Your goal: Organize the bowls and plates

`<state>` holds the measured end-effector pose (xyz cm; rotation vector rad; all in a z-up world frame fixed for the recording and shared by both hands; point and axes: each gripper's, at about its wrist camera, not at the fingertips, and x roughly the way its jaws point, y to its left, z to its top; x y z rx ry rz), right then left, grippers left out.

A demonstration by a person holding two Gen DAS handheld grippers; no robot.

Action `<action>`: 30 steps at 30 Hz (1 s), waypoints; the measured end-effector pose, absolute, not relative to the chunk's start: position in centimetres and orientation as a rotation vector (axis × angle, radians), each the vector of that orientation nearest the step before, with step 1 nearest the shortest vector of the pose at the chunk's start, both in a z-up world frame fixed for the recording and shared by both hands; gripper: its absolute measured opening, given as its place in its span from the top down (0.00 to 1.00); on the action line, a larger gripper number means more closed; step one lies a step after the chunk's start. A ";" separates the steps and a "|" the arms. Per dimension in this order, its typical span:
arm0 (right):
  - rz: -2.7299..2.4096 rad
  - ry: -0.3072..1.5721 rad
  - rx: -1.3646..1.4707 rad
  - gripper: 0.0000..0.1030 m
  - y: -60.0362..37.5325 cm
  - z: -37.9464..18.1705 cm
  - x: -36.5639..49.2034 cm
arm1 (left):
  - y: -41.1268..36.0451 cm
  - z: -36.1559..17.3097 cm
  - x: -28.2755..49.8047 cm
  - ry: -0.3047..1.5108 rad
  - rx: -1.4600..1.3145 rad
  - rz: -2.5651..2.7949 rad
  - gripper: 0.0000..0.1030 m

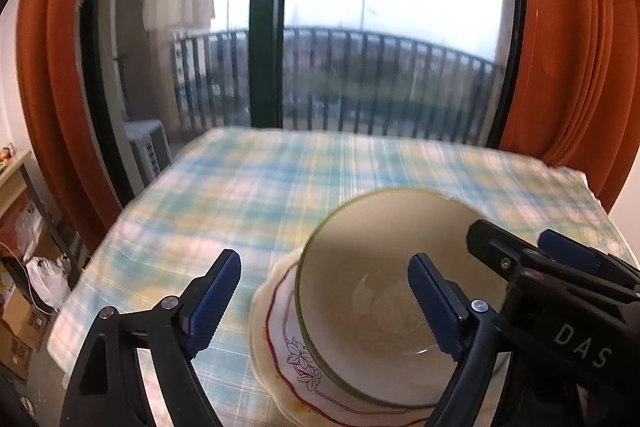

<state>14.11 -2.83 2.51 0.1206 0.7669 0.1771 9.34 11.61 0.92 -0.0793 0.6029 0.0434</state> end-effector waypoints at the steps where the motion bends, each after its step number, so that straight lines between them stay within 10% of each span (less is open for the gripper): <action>1: 0.178 0.750 0.123 0.19 -3.0 2.9 13.7 | 11.6 1.4 8.7 0.573 -0.078 0.048 0.12; 30: 0.028 0.471 0.074 0.14 -13.9 4.3 -1.1 | 5.0 1.1 -2.0 0.377 -0.048 -0.013 0.00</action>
